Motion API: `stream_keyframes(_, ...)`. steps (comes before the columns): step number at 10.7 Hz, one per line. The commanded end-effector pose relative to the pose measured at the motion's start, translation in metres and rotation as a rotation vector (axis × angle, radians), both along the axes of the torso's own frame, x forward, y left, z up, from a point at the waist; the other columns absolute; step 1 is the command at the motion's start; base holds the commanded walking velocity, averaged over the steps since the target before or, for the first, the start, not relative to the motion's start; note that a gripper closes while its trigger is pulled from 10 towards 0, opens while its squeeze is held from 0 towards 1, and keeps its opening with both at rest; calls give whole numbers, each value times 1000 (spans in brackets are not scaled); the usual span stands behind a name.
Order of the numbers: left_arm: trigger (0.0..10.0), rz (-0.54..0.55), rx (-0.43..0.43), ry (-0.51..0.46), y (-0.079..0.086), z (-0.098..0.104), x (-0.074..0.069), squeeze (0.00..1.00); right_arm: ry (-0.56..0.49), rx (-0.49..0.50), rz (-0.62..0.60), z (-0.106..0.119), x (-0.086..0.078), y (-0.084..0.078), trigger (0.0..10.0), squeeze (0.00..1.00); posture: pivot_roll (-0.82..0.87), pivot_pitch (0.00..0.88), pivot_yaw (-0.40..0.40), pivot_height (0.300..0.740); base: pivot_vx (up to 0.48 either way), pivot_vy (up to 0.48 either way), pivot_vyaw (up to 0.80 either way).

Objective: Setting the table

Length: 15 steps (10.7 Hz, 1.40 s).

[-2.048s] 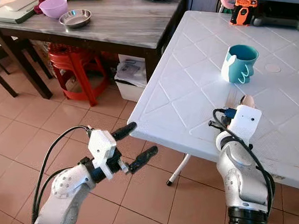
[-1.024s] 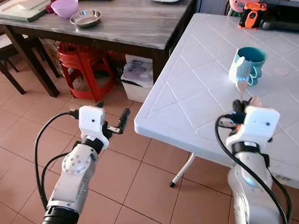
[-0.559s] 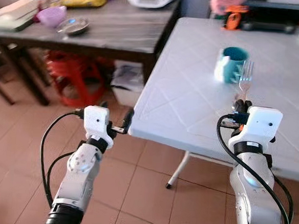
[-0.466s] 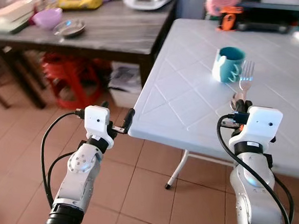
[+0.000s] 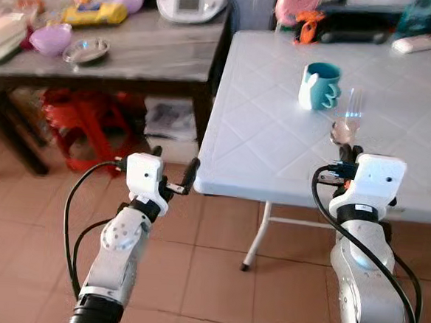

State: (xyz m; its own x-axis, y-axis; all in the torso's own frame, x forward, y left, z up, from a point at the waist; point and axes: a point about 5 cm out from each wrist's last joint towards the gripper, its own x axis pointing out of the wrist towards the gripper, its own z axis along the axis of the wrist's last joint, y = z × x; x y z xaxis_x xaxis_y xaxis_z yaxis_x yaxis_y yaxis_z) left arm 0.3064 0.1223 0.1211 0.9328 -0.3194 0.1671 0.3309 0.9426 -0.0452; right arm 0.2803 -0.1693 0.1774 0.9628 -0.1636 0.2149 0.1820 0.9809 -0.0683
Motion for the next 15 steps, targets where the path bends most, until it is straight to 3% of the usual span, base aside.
stream_keyframes(1, 10000, 34, 20, 5, 12, -2, -1, 0, -22, 12, 30, 4, 2, 10, 10000, 0, -106, 87, 136, 740, 0, 428, 0)
stream_keyframes(7, 10000, 18, 18, -1, 8, 0, -4, 0, -31, 12, 31, 5, 6, 10, 10000, 0, -91, 89, 141, 740, 0, 437, 0)
stream_keyframes(12, 10000, -73, 7, -49, -1, 6, -11, 0, -32, 11, 27, 3, 7, 9, 10000, 0, -86, 98, 145, 740, 0, 0, 0)
stream_keyframes(15, 10000, -98, 5, -55, -4, 6, -14, 0, -28, 9, 31, 0, 6, 10, 10000, 0, -85, 101, 144, 740, 259, 0, 0)
